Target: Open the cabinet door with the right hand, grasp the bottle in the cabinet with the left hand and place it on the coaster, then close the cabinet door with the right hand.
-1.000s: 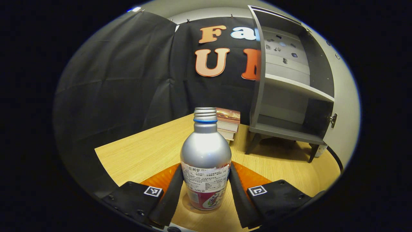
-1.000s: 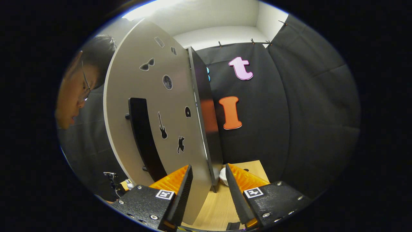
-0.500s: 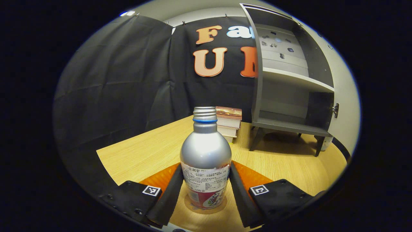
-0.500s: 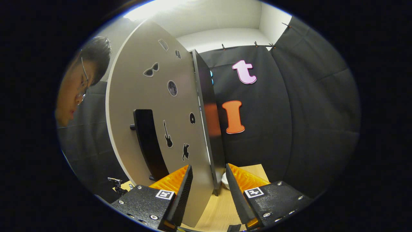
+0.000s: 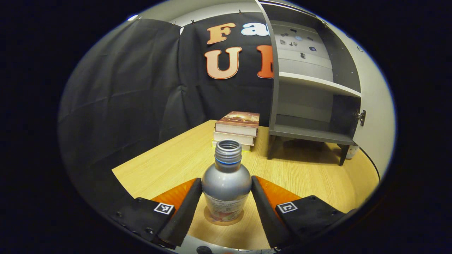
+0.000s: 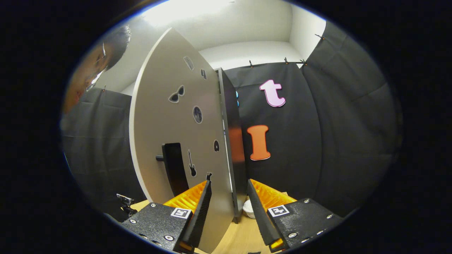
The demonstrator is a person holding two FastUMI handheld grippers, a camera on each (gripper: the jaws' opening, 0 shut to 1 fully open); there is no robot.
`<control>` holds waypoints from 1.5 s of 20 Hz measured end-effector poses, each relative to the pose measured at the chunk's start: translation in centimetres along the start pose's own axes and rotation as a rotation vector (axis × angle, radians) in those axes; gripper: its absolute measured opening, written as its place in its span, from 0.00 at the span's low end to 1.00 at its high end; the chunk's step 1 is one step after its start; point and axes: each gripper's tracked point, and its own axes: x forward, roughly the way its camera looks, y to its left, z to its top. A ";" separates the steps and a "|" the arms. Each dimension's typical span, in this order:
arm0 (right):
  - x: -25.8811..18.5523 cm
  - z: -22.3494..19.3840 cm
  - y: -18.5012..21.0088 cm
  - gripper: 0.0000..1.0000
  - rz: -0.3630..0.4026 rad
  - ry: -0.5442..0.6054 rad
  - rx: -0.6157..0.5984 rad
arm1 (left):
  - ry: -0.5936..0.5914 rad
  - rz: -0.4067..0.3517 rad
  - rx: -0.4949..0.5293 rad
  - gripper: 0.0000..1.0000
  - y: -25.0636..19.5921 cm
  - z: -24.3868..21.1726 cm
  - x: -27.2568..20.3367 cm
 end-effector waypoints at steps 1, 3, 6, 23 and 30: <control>-0.2 0.5 0.0 0.72 0.004 -0.015 0.005 | 0.004 0.008 -0.004 0.94 0.3 0.7 -0.2; -0.6 1.1 0.0 0.65 0.010 -0.047 -0.002 | -0.001 0.004 -0.005 0.98 0.3 2.5 -1.3; -0.8 1.3 0.6 0.65 0.034 -0.066 0.005 | -0.028 0.014 0.023 0.98 0.8 5.2 -2.8; 0.1 0.0 4.4 0.64 0.146 -0.018 0.018 | -0.222 -0.070 -0.070 0.94 0.6 20.7 -5.9; 2.1 -1.0 10.2 0.65 0.233 0.014 0.017 | -0.272 -0.158 -0.046 1.00 0.1 24.6 -3.5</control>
